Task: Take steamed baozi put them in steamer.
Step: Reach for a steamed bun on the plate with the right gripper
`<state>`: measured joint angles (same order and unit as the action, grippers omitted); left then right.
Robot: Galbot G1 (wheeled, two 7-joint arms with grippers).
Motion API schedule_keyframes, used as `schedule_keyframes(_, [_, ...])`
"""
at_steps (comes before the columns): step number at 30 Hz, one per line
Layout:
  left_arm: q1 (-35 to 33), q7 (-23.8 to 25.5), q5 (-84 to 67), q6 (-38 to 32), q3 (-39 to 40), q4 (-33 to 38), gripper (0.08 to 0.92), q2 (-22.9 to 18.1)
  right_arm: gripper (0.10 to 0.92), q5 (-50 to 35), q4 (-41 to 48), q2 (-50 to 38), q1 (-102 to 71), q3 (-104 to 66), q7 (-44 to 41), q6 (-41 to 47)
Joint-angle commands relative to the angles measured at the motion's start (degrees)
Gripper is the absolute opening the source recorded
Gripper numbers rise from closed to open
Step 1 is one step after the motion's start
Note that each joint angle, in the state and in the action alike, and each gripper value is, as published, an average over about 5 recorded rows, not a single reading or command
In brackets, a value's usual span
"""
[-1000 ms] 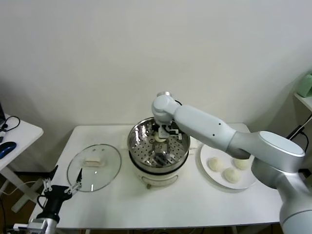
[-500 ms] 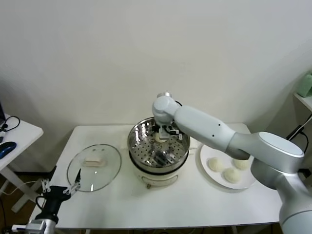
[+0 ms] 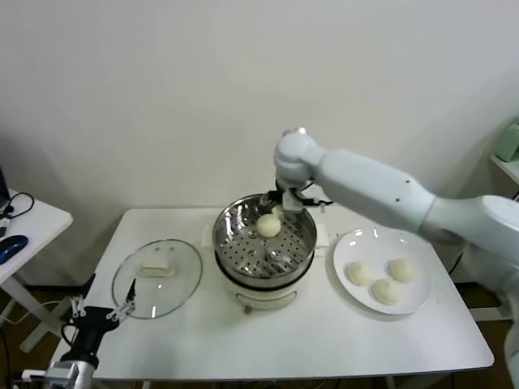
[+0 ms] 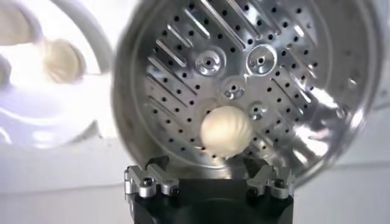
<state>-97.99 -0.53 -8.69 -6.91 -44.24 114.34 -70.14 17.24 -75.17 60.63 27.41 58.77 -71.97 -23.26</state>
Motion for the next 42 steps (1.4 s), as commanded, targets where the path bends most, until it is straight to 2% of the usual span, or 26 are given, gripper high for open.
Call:
schedule_keyframes(1, [0.5,-0.3,-1.0,0.1,0.4,-0.1,0.823,0.6,0.823,-31.2,-3.2,-12.1,11.3,9.3,-0.5,19.5])
schedule_keyframes(4, [0.2,-0.5,-1.9,-0.3,0.6,-0.1,0.823,1.1,0.823,-40.4,0.7,-15.7,9.7,9.0,1.7,27.6])
schedule_keyframes(7, [-0.2,-0.7,-2.2,-0.7,0.5,-0.1,0.823,1.2,0.823,-41.5,3.8,-19.2,6.4,7.8,2.6,30.0])
schedule_keyframes(16, [-0.4,-0.8,-2.1,-1.0,0.5,0.5,0.823,0.8,0.823,-26.4,9.6,-24.9,-7.8,-1.0,2.1,27.5])
schedule_keyframes(28, [0.2,-0.4,0.4,0.3,0.5,1.3,0.823,-1.0,0.823,-14.6,16.6,-21.0,-27.2,-14.6,2.7,24.7])
schedule_keyframes(42, [0.2,-0.4,0.8,0.4,0.5,-0.2,0.823,-1.5,0.823,-14.0,20.5,-13.2,-30.1,-16.0,4.8,24.0])
